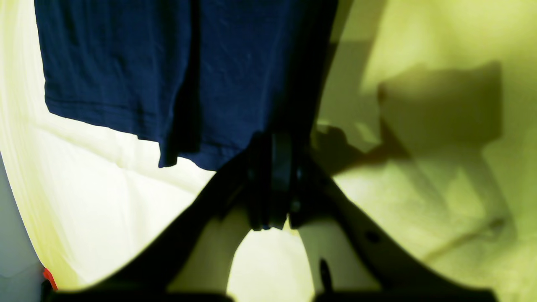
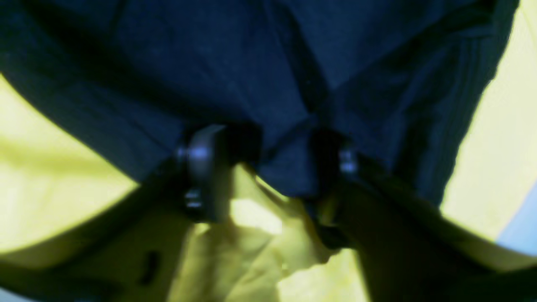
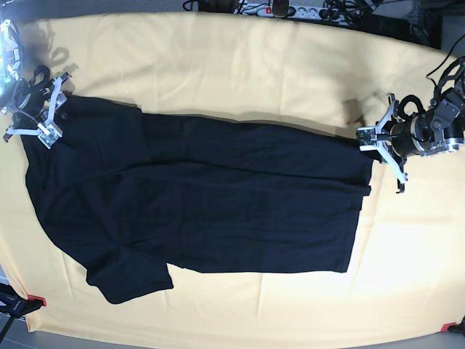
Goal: Fold the T-shirt properly
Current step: 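Hold the shirt edge with both grippers and adjust the fold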
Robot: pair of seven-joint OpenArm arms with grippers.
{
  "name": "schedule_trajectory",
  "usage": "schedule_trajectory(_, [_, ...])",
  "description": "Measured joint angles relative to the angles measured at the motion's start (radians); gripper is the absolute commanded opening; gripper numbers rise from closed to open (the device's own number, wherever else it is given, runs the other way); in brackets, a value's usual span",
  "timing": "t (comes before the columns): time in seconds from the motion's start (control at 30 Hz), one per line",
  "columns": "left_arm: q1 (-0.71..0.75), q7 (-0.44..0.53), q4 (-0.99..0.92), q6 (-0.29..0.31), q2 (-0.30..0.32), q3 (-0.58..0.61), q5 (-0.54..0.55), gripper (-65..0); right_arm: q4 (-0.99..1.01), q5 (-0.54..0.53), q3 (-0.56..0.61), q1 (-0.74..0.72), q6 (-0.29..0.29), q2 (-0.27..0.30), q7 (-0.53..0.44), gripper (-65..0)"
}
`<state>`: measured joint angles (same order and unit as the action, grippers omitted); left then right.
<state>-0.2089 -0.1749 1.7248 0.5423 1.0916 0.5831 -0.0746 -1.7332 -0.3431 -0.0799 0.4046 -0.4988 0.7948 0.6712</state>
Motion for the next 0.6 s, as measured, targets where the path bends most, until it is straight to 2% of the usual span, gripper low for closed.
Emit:
schedule_trajectory(0.07, [0.0,0.0,0.0,0.0,0.0,0.0,0.0,-65.0,0.0,0.003,0.002,0.0,-0.003,-0.002,0.002,-60.6])
schedule_trajectory(0.1, [0.0,0.0,0.0,0.0,0.0,0.0,0.0,-65.0,0.002,0.003,0.002,0.0,-0.002,-0.003,0.001,-65.0])
schedule_trajectory(0.23, [0.0,0.0,0.0,0.0,0.0,0.0,0.0,-65.0,0.002,0.004,0.002,0.0,0.0,-0.003,0.002,-65.0])
schedule_trajectory(0.43, [-0.026,0.004,0.002,-0.008,0.003,0.0,0.008,-65.0,-0.031,0.039,0.007,-0.039,0.076,-0.011,0.066,-65.0])
schedule_trajectory(0.6, [-0.052,0.01,0.003,-0.011,0.004,0.0,0.007,-65.0,-0.055,0.048,0.007,-0.053,0.068,-0.008,0.069,-65.0])
